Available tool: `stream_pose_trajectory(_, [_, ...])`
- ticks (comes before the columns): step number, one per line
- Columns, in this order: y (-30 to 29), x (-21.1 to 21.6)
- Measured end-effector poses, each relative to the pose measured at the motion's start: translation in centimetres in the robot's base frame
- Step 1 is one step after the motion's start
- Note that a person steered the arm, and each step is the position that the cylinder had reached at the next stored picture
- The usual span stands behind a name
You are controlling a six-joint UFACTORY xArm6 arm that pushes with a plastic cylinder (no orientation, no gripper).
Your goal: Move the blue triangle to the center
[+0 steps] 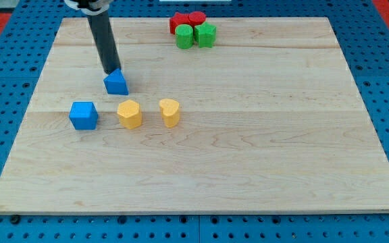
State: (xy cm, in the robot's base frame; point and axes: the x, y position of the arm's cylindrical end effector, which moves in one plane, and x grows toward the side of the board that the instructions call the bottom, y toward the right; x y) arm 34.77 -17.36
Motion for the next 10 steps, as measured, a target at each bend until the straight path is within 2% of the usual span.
stream_pose_trajectory(1, [-3.4,0.8])
stream_pose_trajectory(3, [4.6,2.4])
stream_pose_trajectory(5, [2.5,3.6])
stream_pose_trajectory(9, [13.3,4.6])
stream_pose_trajectory(10, [13.0,3.7])
